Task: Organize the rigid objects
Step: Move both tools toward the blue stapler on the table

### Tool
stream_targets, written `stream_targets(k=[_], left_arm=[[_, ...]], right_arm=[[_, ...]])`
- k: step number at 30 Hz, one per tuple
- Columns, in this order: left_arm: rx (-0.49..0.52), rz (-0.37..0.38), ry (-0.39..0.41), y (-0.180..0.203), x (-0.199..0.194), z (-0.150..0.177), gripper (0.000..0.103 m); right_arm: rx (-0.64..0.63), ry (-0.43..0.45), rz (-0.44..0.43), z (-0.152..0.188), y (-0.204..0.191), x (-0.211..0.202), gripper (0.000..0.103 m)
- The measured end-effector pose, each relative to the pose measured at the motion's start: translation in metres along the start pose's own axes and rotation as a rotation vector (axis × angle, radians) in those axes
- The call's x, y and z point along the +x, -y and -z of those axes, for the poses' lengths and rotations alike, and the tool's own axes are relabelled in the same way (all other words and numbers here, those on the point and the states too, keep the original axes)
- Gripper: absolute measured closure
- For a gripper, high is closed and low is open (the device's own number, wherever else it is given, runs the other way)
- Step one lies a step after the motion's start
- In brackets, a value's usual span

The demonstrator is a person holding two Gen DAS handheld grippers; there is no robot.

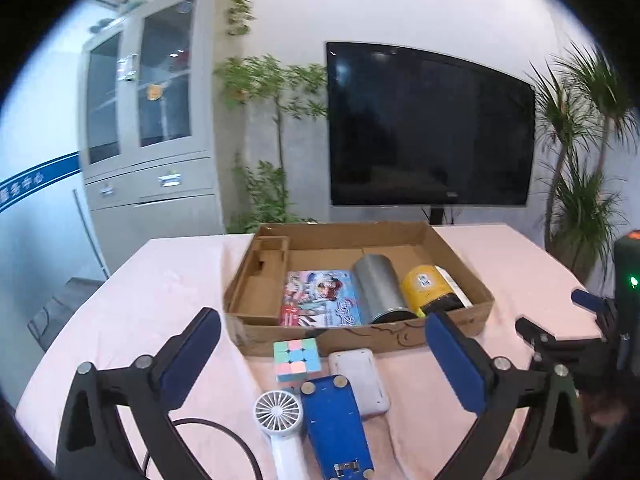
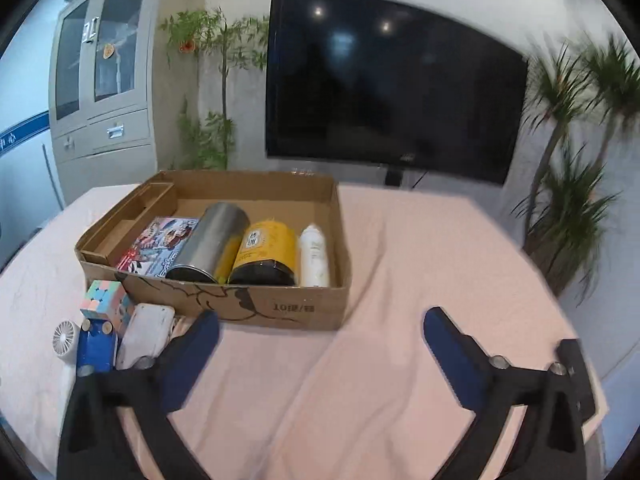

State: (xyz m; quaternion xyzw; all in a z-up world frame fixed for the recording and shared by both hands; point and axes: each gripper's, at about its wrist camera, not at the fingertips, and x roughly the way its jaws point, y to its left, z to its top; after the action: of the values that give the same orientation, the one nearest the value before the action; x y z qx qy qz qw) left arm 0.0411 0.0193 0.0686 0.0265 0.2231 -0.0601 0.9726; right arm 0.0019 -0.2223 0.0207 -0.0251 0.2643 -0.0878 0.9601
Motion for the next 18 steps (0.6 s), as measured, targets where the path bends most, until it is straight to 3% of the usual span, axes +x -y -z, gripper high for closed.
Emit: stream_targets(k=[5, 11, 15, 18], left_arm=[[-0.03, -0.012, -0.087, -0.014, 0.01, 0.009, 0.001], [-0.053, 0.007, -0.132, -0.026, 0.018, 0.018, 0.001], [-0.087, 0.044, -0.197, -0.042, 0.029, 0.028, 0.001], [-0.125, 0.08, -0.272, -0.058, 0.043, 0.042, 0.001]], right_arm=[[-0.011, -0.012, -0.032, 0.011, -0.02, -0.014, 0.0], [-0.016, -0.02, -0.036, 0.014, -0.035, -0.03, 0.0], [-0.035, -0.034, -0.099, 0.017, -0.043, -0.029, 0.0], [-0.065, -0.078, -0.217, 0.03, -0.062, -0.025, 0.0]])
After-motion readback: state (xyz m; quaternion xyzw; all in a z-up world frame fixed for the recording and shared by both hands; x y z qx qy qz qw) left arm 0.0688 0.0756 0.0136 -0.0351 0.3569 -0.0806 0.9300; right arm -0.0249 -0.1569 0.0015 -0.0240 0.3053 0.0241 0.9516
